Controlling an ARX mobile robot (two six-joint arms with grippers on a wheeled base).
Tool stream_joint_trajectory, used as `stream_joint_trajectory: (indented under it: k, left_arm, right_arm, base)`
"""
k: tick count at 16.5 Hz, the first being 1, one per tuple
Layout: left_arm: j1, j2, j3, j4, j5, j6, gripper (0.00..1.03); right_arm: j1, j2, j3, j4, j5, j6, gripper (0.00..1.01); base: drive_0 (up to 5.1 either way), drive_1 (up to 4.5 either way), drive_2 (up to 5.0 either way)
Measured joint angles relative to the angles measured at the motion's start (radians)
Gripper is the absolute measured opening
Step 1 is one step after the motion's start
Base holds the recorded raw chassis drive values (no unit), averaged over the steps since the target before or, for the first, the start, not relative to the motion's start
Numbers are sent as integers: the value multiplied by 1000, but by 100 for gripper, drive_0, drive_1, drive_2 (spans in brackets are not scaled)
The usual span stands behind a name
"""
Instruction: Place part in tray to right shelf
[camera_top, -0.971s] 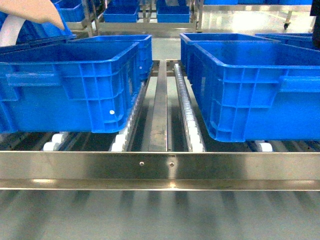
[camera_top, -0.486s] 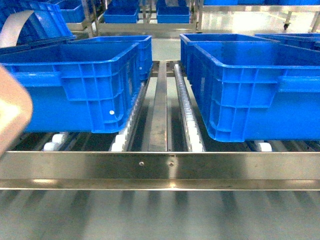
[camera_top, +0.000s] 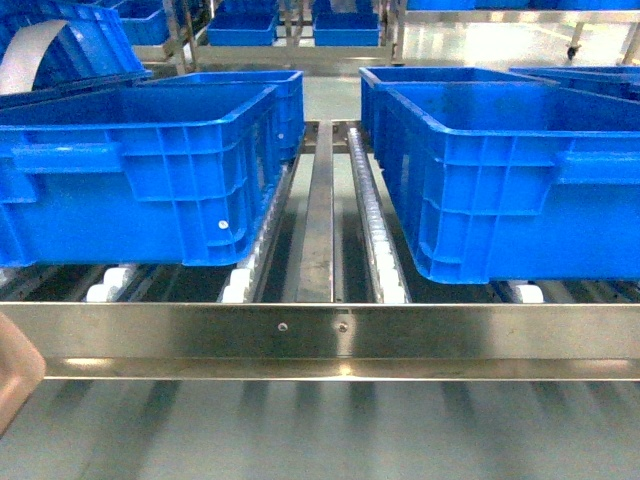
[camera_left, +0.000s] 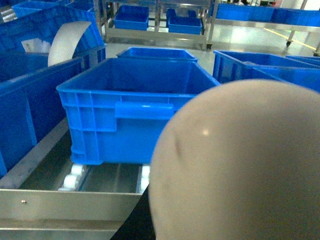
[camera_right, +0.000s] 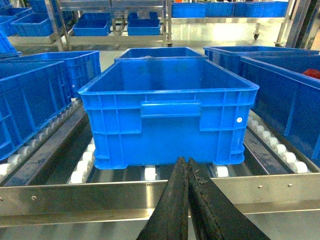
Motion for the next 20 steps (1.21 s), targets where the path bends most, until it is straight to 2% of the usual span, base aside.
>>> stream_joint_trajectory:
  k: [3, 4, 5, 6, 8, 17, 19, 20]
  left_arm:
    - [0, -81, -59, 7, 0, 0, 13]
    - [0, -121, -98, -3, 0, 0, 13]
    - [0, -133, -108, -7, 0, 0, 13]
    - [0, -147, -117, -14, -1, 0, 13]
    - [0, -182, -132, -26, 1, 0, 13]
    - [0, -304, -190, -77, 1, 1, 13]
    - [0, -398, -190, -202, 1, 4, 13]
    - [0, -463, -190, -240, 1, 2, 13]
  right_arm:
    - [-70, -103, -39, -63, -69, 0, 2]
    - [-131, -162, -52, -111, -150, 1, 2]
    - [-182, -181, -57, -119, -190, 1, 2]
    - [-212, -201, -62, -132, -191, 2, 2]
    - [-204, -228, -90, -126, -208, 3, 2]
    - [-204, -367, -90, -259, -208, 4, 2]
    - [-204, -384, -90, -275, -208, 4, 2]
    - [-205, -463, -89, -402, -208, 3, 2]
  base:
    - [0, 0, 0]
    - [0, 0, 0]
    - [0, 0, 0]
    - [0, 0, 0]
    - [0, 0, 0]
    - [0, 0, 0]
    - [0, 0, 0]
    - [0, 0, 0]
